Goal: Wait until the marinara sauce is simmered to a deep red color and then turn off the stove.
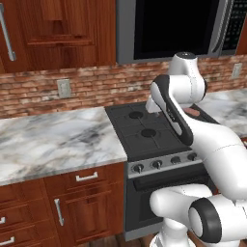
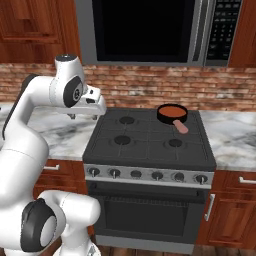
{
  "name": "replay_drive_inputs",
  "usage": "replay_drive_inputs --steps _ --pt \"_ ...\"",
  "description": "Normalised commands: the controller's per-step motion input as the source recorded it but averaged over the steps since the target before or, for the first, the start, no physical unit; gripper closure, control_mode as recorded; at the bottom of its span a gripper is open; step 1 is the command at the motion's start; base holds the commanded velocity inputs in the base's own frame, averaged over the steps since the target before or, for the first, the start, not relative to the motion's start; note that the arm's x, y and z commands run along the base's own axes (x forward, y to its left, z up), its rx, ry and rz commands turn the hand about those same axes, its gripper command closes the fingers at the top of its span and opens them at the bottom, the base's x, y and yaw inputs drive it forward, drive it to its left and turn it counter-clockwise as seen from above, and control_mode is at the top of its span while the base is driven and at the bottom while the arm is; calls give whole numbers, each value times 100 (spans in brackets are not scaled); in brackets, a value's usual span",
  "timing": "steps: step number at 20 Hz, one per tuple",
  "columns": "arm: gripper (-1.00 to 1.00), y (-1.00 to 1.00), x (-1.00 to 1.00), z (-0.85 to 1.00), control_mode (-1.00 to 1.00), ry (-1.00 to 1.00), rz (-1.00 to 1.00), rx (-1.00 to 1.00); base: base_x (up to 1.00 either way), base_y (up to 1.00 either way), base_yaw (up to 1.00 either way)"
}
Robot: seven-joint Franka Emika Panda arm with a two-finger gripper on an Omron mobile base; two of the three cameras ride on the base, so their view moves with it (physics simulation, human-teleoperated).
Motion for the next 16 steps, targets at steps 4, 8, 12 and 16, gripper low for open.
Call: replay_drive_inputs --steps 4,8,12,16 --pt "-100 0 0 0 100 0 0 0 18 0 0" --pt "-100 0 0 0 100 0 0 0 20 0 4" --pt "-100 0 0 0 100 0 0 0 19 0 8" --pt "-100 0 0 0 100 0 0 0 26 0 13"
